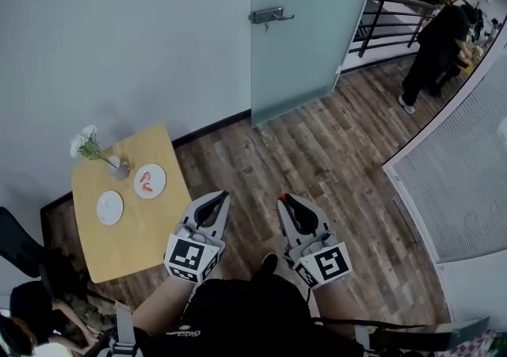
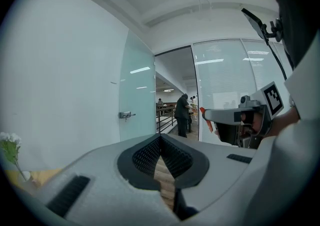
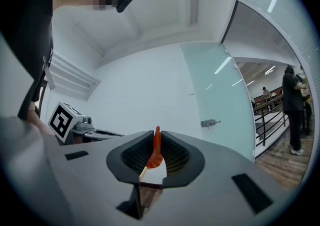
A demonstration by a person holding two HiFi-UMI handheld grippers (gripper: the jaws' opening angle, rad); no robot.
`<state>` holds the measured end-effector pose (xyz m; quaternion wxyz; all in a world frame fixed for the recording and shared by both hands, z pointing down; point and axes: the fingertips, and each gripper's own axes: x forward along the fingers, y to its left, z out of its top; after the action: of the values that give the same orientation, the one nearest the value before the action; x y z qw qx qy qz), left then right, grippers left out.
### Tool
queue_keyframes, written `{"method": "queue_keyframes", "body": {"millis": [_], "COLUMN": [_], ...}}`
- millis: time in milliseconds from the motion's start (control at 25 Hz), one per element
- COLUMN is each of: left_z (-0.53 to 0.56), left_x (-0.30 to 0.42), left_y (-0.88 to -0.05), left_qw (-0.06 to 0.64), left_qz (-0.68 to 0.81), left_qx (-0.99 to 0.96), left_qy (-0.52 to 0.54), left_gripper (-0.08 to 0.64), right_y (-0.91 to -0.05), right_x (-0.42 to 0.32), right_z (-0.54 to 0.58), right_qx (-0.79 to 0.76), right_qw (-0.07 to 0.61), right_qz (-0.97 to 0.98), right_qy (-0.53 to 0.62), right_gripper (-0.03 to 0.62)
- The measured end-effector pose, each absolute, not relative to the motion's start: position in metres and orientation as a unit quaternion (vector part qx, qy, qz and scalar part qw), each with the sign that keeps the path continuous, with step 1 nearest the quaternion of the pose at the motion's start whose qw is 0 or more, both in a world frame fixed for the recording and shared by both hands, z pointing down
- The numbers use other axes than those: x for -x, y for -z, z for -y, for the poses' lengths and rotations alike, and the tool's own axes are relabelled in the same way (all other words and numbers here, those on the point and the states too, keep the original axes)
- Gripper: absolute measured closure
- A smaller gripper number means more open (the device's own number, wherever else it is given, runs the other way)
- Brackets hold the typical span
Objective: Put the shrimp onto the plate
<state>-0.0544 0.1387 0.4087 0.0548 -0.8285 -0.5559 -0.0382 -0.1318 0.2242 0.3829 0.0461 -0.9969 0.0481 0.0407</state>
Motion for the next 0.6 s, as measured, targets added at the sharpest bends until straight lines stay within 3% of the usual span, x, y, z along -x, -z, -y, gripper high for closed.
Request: {"method": "queue_keyframes", "body": {"millis": [320,600], "left_z": [-0.196,-0.189], "left_x": [0.027,-0.046], "left_y": [-0.399,-0.416], "left_qw": [0.047,0.024], "left_qz": [0.532,0.469], "left_qx": [0.845,0.882], "left_qy": [0.021,0.025], "left_gripper": [0.557,0.557], "right_y": [-0.379,-0.385], "right_x": [0.098,0.010], "right_z": [-0.287,-0.294], "right_qx": [0.996,0.990], "right_qw": [0.034,0.014], "right_qz": [-0.073,-0.135], "right_qy": [-0.040,-0.032], "right_gripper": [0.546,0.546]}}
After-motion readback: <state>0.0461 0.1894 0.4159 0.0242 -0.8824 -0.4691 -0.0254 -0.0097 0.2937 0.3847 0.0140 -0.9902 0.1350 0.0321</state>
